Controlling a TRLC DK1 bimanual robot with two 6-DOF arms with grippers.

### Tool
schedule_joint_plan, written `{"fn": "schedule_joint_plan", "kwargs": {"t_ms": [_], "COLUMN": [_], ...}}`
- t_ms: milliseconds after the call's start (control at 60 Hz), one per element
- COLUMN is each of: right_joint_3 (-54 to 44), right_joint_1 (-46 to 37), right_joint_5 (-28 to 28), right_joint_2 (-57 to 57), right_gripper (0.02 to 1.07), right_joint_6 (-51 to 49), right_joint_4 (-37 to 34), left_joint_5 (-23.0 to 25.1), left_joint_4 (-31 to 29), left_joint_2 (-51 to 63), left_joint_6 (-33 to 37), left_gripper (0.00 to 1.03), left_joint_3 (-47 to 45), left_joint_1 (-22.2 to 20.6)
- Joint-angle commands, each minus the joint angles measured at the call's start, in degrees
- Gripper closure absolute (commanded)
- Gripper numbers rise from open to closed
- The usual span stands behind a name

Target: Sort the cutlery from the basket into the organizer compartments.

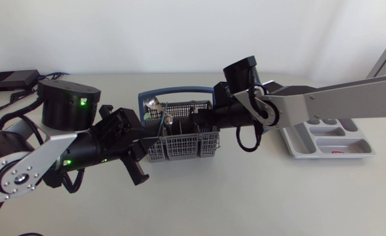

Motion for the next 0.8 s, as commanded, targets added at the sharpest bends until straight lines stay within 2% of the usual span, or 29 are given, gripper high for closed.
{"fn": "schedule_joint_plan", "kwargs": {"t_ms": [0,783], "right_joint_3": [-0.9,0.5], "right_joint_1": [0.7,2.2], "right_joint_5": [-0.4,1.0], "right_joint_2": [1.9,3.3], "right_gripper": [0.63,0.65], "right_joint_6": [2.2,3.6], "right_joint_4": [0.8,4.4], "left_joint_5": [0.0,0.0], "left_joint_4": [1.1,1.8], "left_joint_2": [0.4,-0.4], "left_joint_6": [-1.4,-1.2], "left_gripper": [0.81,0.81], "left_joint_3": [-2.0,-3.3], "left_joint_1": [-0.5,-0.9]}}
